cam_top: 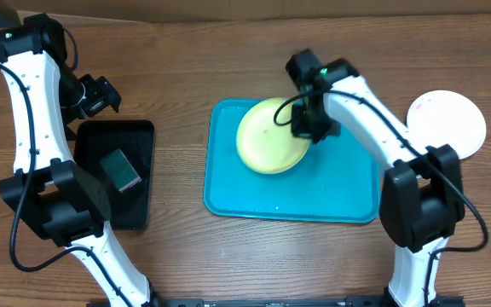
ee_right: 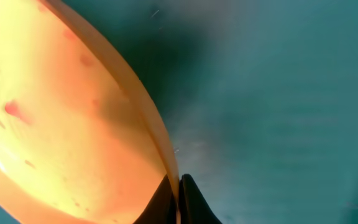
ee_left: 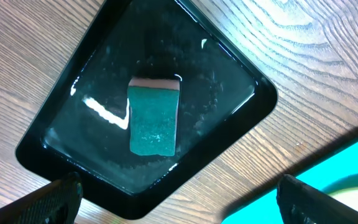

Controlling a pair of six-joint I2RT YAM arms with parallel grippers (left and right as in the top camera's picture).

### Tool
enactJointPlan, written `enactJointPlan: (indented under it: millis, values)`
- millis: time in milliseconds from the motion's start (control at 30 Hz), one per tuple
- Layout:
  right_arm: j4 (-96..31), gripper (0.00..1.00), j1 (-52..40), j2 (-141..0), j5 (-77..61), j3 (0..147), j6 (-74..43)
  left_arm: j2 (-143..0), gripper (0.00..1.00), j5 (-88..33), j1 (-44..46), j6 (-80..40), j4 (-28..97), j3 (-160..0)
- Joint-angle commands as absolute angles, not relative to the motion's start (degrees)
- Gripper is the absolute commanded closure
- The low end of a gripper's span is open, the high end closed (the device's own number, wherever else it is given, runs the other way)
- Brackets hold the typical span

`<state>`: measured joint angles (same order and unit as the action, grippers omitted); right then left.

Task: Clean dirty plates on tray and stack at the side
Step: 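Lift the yellow plate off the teal tray with the right gripper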

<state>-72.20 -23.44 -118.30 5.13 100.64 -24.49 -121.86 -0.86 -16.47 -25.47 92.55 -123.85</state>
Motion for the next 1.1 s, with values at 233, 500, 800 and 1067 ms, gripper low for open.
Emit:
enactJointPlan:
  millis: [233,500,800,1067]
  values:
    - [-81.23,0.96,-22.81,-106.87,39.05,110.76,-25.76,-121.78,0.00,-1.08,-15.92,-25.78,92.47,-123.79]
    - [-81.78,0.96,-25.91,-101.54,59.81,110.76,-25.74,-121.78,0.00,-1.08,-15.92,-25.78,92.47,-123.79]
    - [-75.94,0.96,-34.65,-98.04,87.05,110.76,-18.79,-121.78,0.00,-1.08,-15.92,-25.78,92.47,-123.79]
    - [-67.53,0.96,-39.64,-98.04,90.00,110.76,-6.28,-121.78,0.00,-1.08,-15.92,-25.78,92.47,-123.79]
